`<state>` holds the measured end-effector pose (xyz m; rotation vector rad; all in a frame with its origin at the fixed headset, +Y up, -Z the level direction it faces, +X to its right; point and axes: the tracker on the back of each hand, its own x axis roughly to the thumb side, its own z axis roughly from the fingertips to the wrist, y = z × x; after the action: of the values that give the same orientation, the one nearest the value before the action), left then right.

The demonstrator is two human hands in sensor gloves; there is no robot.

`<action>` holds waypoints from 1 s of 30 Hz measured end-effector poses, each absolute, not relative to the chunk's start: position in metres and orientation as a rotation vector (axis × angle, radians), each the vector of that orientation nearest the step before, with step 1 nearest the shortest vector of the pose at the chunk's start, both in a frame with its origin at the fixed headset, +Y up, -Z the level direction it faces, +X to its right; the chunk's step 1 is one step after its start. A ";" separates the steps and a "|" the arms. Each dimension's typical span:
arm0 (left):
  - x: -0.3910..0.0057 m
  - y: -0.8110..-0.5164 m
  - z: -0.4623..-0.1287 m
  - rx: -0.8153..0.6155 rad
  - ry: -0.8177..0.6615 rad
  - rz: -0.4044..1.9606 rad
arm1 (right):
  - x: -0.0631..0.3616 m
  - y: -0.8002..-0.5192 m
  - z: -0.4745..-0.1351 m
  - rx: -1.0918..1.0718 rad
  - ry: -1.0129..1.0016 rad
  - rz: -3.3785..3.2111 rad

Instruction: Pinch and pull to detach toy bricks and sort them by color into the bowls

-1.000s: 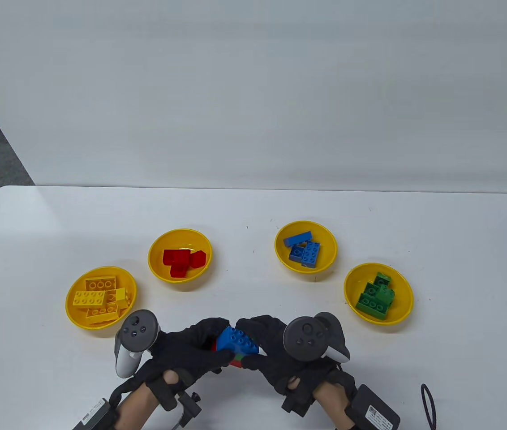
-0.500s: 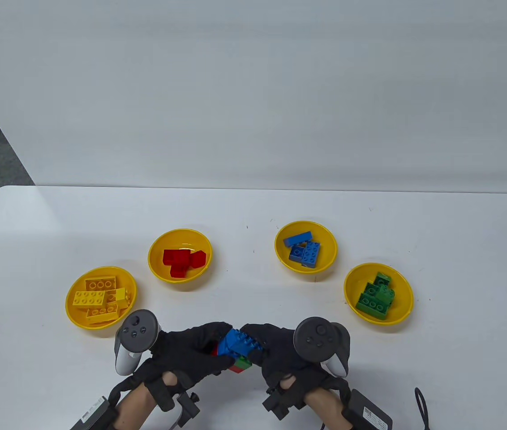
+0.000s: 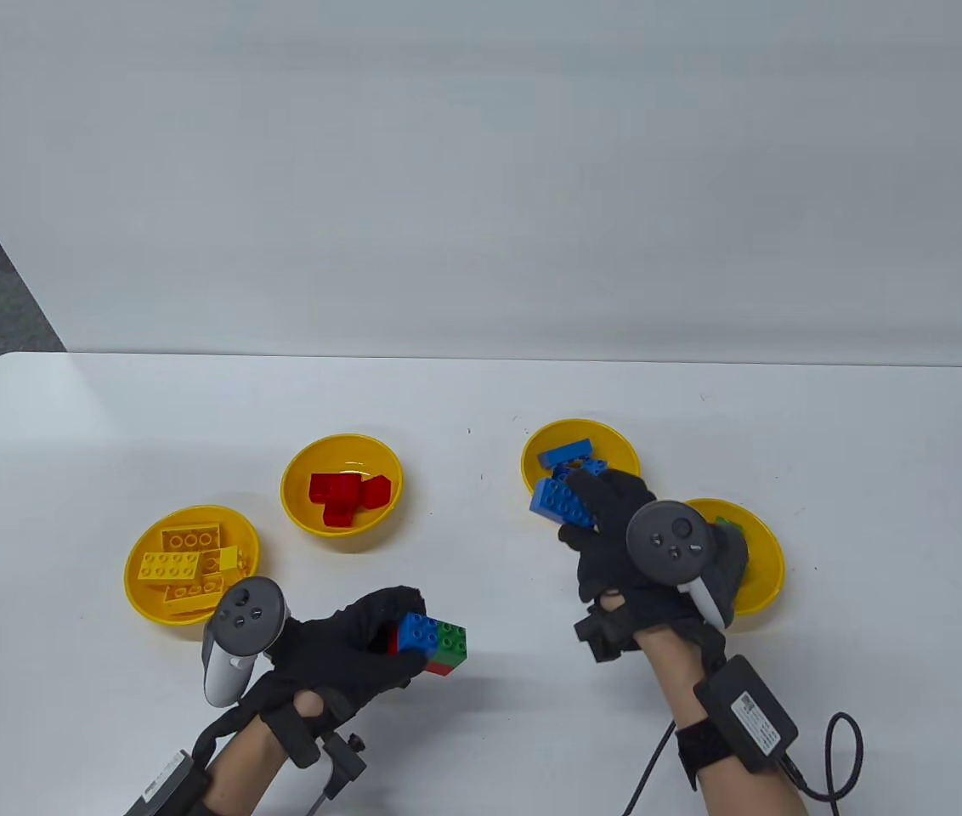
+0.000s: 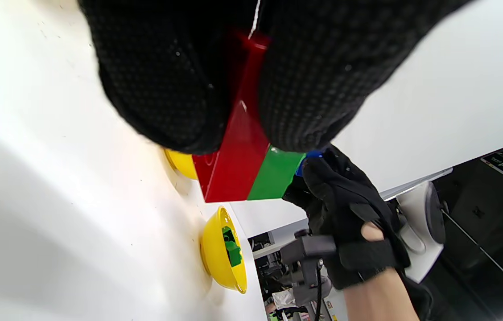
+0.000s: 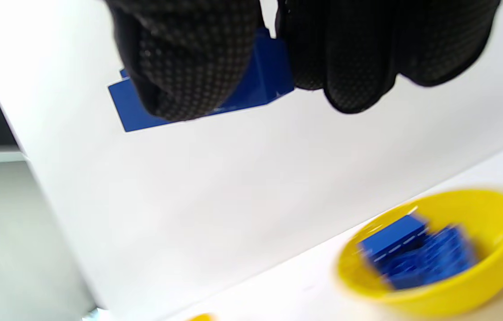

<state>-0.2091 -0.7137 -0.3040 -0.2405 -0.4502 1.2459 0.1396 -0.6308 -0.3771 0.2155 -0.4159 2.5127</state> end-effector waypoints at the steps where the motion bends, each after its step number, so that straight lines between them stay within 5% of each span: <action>1: -0.210 -0.714 -0.305 -0.240 -0.446 1.239 | 0.141 -0.633 -0.395 0.192 -0.366 2.573; 9: -0.221 -0.715 -0.310 -0.235 -0.409 1.237 | 0.132 -0.684 -0.471 0.089 -0.116 2.901; 17: -0.232 -0.719 -0.314 -0.230 -0.354 1.223 | 0.124 -0.696 -0.495 0.020 -0.063 2.942; 24: -0.231 -0.719 -0.312 -0.222 -0.349 1.239 | 0.095 -0.647 -0.455 0.323 -0.323 2.860; 30: -0.227 -0.721 -0.310 -0.223 -0.350 1.290 | 0.052 -0.618 -0.383 0.733 -0.242 2.623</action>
<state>-0.2273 -0.7205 -0.3099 -0.2230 -0.3505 1.2901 0.0521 -0.6176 -0.3827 0.7331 -0.2422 2.6234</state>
